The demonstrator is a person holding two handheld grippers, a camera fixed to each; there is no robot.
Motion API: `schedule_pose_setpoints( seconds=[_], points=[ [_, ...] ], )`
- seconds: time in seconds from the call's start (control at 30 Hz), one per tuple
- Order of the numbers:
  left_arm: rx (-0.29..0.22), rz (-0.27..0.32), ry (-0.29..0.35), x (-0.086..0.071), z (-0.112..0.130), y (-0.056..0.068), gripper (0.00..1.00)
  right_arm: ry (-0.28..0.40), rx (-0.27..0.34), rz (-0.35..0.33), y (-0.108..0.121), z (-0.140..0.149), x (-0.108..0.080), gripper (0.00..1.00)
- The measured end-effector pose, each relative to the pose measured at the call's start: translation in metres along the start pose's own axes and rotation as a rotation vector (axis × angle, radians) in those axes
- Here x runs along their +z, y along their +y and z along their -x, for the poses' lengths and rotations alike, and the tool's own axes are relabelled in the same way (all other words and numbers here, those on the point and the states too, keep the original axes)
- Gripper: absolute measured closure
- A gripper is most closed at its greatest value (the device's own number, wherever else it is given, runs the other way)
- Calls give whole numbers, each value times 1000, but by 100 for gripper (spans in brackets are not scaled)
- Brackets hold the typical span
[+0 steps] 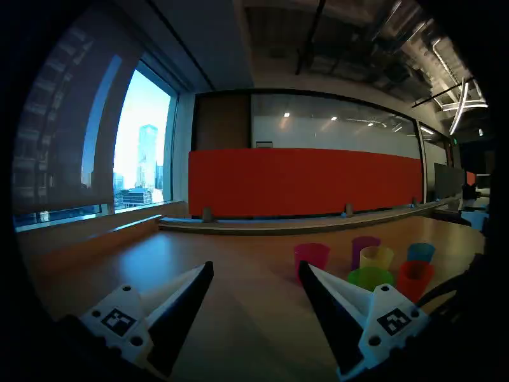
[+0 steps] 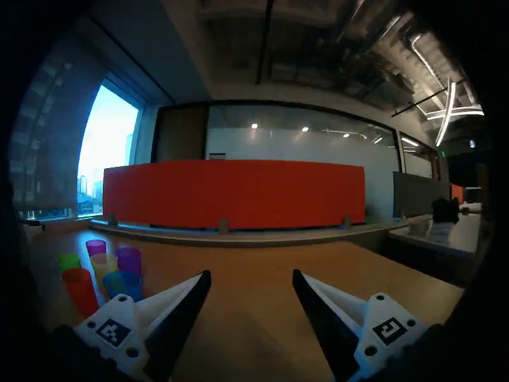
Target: Pour water
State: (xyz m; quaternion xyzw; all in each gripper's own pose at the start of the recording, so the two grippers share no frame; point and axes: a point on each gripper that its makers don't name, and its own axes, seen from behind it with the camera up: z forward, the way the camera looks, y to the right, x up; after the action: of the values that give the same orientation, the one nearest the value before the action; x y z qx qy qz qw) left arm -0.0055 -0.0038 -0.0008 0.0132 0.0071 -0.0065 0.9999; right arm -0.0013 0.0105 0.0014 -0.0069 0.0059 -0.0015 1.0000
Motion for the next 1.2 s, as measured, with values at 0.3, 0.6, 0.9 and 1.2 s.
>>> schedule_pose_setpoints(
  seconds=[0.3, 0.6, 0.9, 1.2],
  points=[
    [0, 0, 0, 0, 0, 0, 0, -8, 2, -6, -7, 0, 0, 1],
    [0, 0, 0, 0, 0, 0, 0, -10, 3, -10, -10, -1, -1, 1],
    [0, 0, 0, 0, 0, 0, 0, -12, 4, -20, -12, 0, -2, 1],
    [0, 0, 0, 0, 0, 0, 0, -12, 4, -20, -12, 0, -2, 1]
  ],
)
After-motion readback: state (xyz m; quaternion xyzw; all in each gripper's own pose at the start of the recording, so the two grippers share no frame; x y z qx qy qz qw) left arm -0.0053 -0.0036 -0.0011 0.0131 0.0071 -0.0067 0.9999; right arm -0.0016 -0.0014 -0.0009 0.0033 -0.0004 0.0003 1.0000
